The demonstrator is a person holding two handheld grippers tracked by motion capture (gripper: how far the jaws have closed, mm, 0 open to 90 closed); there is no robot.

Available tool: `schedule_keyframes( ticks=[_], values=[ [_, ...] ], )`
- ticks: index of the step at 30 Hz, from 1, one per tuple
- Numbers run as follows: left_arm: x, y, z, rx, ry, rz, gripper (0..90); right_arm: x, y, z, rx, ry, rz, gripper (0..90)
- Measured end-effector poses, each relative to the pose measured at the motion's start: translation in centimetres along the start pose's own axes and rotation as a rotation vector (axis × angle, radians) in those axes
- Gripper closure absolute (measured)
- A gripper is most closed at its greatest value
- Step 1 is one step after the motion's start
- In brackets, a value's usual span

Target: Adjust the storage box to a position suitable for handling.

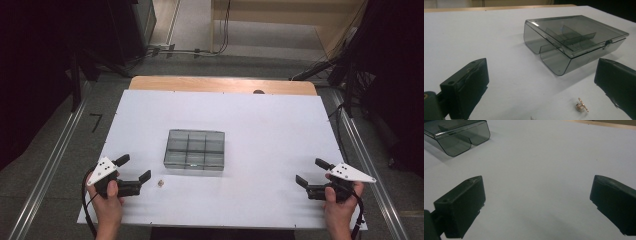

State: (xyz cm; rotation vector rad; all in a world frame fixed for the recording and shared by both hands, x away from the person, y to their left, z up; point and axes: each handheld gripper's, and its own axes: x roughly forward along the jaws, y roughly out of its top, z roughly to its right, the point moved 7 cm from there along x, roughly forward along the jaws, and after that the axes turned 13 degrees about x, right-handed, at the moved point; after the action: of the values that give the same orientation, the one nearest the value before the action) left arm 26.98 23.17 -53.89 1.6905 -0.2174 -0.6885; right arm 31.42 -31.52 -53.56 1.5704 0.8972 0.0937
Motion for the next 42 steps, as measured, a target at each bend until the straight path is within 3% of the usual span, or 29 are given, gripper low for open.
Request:
schedule_keyframes(
  ticks=[3, 5, 9, 10, 13, 14, 17, 19, 22, 23, 28, 35, 42],
  values=[
    [-0.2, 0.1, -0.2, -0.017, 0.004, 0.002, 0.5, 0.0, 0.0, 0.0, -0.001, 0.004, -0.004, 0.0],
    [-0.6, 0.3, -0.8, -0.076, 0.024, 0.025, 1.5, 0.1, -0.1, 0.0, 0.002, 0.0, -0.015, 0.0],
    [-0.7, 0.4, -1.1, -0.103, 0.05, -0.004, 4.3, 0.3, -0.1, 0.0, -0.001, 0.008, -0.022, 0.0],
    [-0.8, 0.6, -1.0, -0.114, 0.039, 0.005, 8.4, 0.3, 0.0, 0.0, 0.003, 0.021, -0.022, 0.0],
    [-1.1, 1.0, -1.0, -0.142, 0.074, 0.007, 25.4, 0.3, 0.0, 0.1, 0.013, 0.029, -0.018, 0.0],
    [-1.3, 1.4, -1.1, -0.15, 0.109, -0.007, 31.1, 0.2, 0.0, 0.1, 0.014, 0.027, -0.017, 0.0],
    [-1.1, 1.9, -1.1, -0.167, 0.099, -0.018, 49.7, 0.2, 0.0, 0.1, 0.013, 0.028, -0.014, 0.0],
    [-0.8, 2.2, -1.1, -0.158, 0.099, -0.052, 62.2, 0.2, 0.0, 0.0, 0.01, 0.035, -0.012, 0.0],
    [-0.5, 2.8, -1.2, -0.151, 0.098, -0.073, 72.5, 0.2, 0.0, 0.0, 0.005, 0.038, -0.016, 0.0],
    [-0.2, 3.4, -1.4, -0.144, 0.121, -0.089, 75.8, 0.2, 0.0, -0.1, 0.007, 0.041, -0.017, 0.0],
    [1.1, 4.7, -1.8, -0.117, 0.106, -0.114, 87.5, 0.2, 0.0, 0.0, 0.009, 0.053, -0.019, 0.0],
    [3.5, 5.3, -2.5, -0.135, 0.058, -0.147, 90.0, 0.1, 0.0, 0.0, 0.014, 0.054, -0.017, 0.0],
    [5.2, 5.6, -2.7, -0.149, 0.044, -0.176, 90.0, 0.2, -0.1, 0.0, 0.013, 0.059, -0.021, 0.0]
  ],
)
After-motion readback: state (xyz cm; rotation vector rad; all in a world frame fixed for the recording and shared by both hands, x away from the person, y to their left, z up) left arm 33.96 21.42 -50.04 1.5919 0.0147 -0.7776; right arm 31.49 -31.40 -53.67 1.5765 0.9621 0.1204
